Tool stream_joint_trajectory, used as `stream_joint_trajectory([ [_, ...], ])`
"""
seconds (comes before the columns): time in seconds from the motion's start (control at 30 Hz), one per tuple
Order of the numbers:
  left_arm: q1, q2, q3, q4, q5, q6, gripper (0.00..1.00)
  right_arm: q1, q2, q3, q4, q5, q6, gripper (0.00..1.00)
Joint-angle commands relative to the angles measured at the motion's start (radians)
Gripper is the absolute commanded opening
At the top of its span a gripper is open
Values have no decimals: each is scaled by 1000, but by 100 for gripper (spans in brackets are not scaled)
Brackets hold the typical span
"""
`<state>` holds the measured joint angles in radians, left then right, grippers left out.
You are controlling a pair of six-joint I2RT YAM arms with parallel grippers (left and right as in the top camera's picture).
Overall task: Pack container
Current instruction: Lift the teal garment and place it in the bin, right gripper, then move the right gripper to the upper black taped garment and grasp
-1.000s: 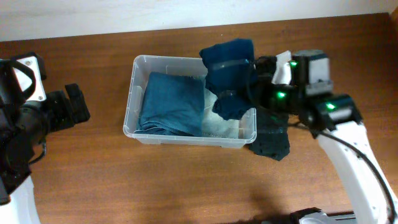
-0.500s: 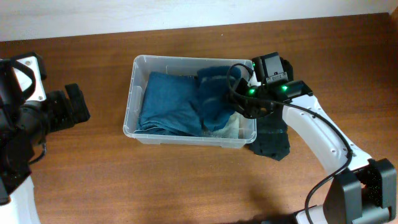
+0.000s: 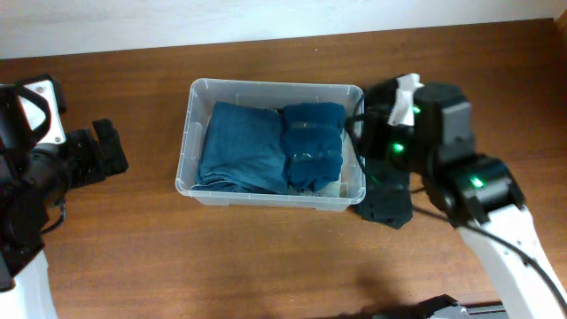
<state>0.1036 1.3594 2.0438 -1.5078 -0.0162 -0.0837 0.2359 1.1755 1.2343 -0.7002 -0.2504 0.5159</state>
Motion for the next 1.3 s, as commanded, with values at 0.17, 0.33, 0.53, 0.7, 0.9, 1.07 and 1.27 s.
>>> stream_joint_trajectory([
  [0.17,4,-2,0,-1,-10,-2,99,-109,87,4,-144,285,-90,36],
  [0.33,4,-2,0,-1,-10,-2,99,-417,179,4,-95,22,-194,99],
  [0.53,4,-2,0,-1,-10,-2,99,-615,422,4,-42,-278,-323,99],
  [0.7,4,-2,0,-1,-10,-2,99,-656,644,4,69,-396,-324,99],
  [0.9,4,-2,0,-1,-10,-2,99,-655,777,4,130,-397,-317,99],
  [1.07,4,-2,0,-1,-10,-2,99,-649,835,3,154,-397,-317,82],
  [1.27,4,-2,0,-1,-10,-2,99,-606,878,3,192,-391,-317,36],
])
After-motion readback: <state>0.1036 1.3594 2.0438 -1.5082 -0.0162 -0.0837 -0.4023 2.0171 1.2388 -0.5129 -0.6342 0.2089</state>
